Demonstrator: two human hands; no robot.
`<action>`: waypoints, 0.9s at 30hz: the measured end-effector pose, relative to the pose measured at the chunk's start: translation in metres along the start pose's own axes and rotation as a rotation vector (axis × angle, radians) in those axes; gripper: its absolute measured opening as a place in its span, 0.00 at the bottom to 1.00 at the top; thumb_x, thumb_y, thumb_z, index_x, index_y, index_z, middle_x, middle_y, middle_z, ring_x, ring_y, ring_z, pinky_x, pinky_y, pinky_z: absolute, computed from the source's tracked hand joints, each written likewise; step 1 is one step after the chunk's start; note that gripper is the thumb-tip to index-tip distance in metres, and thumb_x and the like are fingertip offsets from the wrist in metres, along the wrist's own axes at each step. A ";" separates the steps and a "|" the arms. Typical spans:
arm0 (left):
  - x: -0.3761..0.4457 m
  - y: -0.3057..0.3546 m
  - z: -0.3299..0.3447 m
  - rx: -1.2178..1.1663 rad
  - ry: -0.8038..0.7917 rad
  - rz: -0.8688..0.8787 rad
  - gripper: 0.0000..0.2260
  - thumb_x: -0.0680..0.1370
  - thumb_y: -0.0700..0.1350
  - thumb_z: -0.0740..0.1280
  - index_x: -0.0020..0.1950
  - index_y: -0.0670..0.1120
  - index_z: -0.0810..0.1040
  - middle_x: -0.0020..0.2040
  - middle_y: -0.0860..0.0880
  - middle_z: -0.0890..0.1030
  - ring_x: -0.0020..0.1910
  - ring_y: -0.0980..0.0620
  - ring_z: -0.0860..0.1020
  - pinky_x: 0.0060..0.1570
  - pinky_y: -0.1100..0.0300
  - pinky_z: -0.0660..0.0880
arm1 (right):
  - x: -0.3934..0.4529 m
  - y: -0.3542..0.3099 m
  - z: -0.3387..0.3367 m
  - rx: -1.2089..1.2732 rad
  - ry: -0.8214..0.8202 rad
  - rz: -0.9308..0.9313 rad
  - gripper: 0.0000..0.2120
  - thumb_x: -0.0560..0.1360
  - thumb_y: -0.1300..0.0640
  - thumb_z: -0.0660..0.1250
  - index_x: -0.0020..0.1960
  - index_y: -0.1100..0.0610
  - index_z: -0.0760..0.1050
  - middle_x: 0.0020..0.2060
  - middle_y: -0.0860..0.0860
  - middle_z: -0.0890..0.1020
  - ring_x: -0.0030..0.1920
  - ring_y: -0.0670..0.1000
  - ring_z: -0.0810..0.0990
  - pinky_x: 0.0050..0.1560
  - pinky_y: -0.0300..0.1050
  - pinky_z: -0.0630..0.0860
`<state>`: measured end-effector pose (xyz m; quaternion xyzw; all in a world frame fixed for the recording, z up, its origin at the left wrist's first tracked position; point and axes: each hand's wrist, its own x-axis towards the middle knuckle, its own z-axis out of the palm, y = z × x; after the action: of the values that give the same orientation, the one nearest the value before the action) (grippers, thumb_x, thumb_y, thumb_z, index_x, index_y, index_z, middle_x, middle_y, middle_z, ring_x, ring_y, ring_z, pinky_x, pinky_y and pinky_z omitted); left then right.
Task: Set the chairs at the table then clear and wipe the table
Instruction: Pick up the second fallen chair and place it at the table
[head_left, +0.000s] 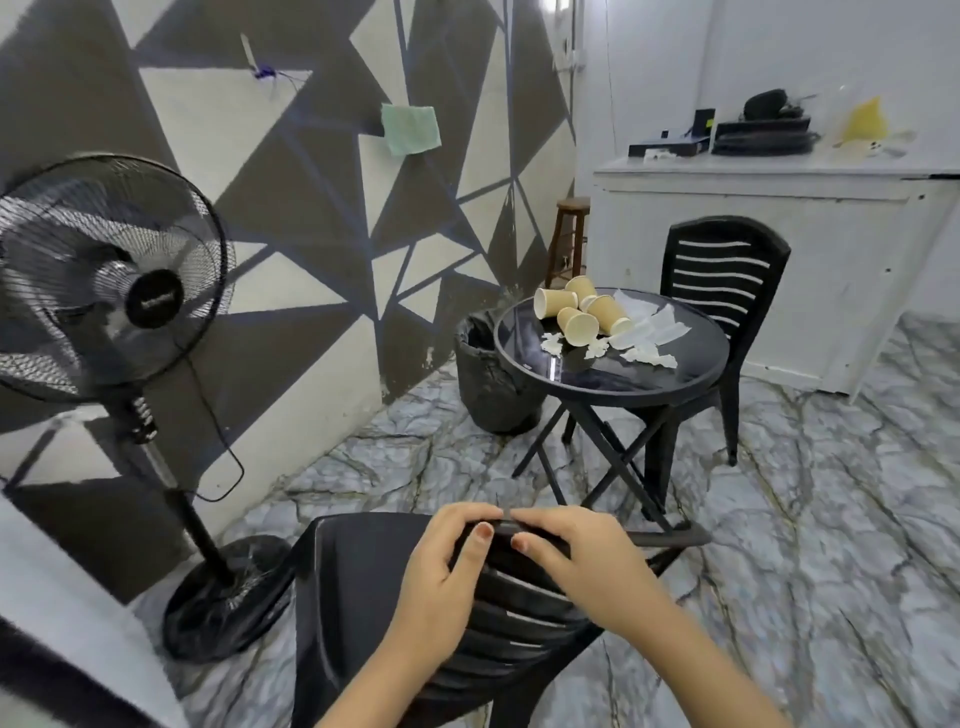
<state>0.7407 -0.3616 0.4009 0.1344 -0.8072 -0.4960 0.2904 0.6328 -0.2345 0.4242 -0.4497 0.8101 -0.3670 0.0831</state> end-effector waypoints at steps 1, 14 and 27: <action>-0.005 0.000 -0.009 0.019 0.004 0.002 0.14 0.73 0.62 0.57 0.51 0.57 0.76 0.53 0.61 0.77 0.54 0.61 0.76 0.52 0.72 0.69 | -0.002 -0.003 0.002 -0.014 -0.025 -0.017 0.17 0.77 0.47 0.62 0.64 0.48 0.73 0.59 0.43 0.79 0.60 0.42 0.74 0.62 0.36 0.69; -0.049 -0.008 -0.103 0.280 0.055 -0.047 0.20 0.62 0.69 0.67 0.51 0.63 0.77 0.53 0.60 0.72 0.55 0.63 0.73 0.49 0.76 0.66 | -0.020 0.031 -0.003 0.156 -0.243 0.077 0.11 0.76 0.48 0.64 0.57 0.41 0.76 0.49 0.40 0.79 0.52 0.38 0.75 0.52 0.35 0.69; -0.090 -0.031 -0.184 0.171 0.287 -0.236 0.22 0.54 0.68 0.74 0.41 0.57 0.81 0.47 0.55 0.79 0.48 0.60 0.77 0.50 0.70 0.70 | 0.031 0.078 0.030 0.262 -0.525 0.012 0.32 0.55 0.21 0.62 0.55 0.32 0.74 0.68 0.37 0.64 0.68 0.40 0.61 0.68 0.47 0.61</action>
<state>0.9205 -0.4638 0.4059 0.3214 -0.7754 -0.4319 0.3299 0.5764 -0.2495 0.3560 -0.5097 0.7094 -0.3390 0.3493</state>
